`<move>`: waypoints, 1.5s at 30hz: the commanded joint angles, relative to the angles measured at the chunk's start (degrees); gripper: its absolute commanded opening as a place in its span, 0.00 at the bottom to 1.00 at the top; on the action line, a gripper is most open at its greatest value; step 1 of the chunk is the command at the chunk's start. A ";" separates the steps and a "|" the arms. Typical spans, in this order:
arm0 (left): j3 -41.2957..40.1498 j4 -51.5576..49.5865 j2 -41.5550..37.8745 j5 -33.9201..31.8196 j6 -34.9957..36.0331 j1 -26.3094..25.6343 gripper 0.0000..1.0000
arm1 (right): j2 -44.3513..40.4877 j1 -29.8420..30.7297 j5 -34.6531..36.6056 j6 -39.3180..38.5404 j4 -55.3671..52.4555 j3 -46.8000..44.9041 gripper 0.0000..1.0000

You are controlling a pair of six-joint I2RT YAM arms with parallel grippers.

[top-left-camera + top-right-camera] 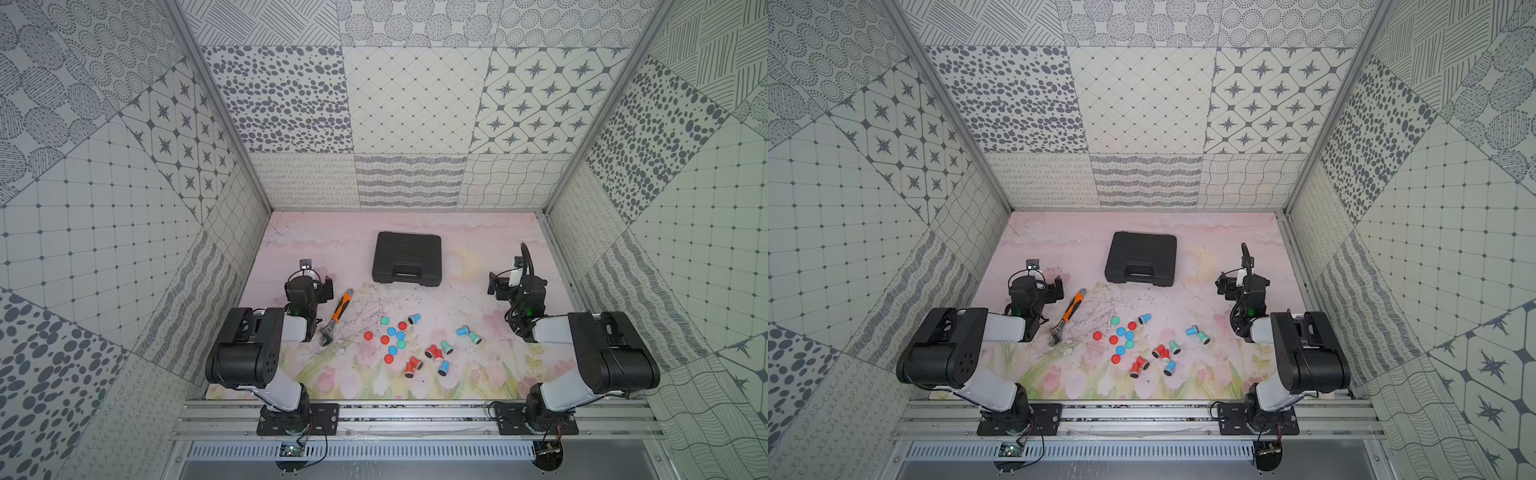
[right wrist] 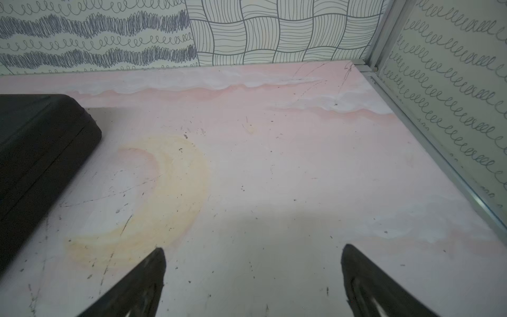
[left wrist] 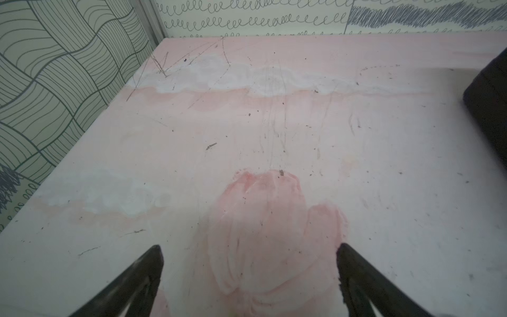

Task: Close the stamp cap
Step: Pick up the stamp from the center of the board.

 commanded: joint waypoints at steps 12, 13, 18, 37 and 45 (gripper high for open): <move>0.53 2.97 0.14 -0.10 0.39 0.17 0.99 | 0.65 0.40 -0.14 -0.58 3.59 1.29 1.00; 0.53 2.95 0.16 -0.06 0.39 0.19 0.99 | 0.70 0.38 -0.14 -0.46 3.56 1.31 1.00; 0.54 2.95 0.15 -0.12 0.39 0.17 0.99 | 0.70 0.38 -0.14 -0.42 3.57 1.30 1.00; 0.70 -4.18 -8.70 -8.12 2.97 -4.47 0.99 | -8.81 2.98 4.89 -0.45 -12.46 5.24 1.00; 12.61 -36.64 -18.90 -13.91 -9.01 -10.67 0.99 | -20.72 9.05 8.13 4.02 -38.77 11.44 1.00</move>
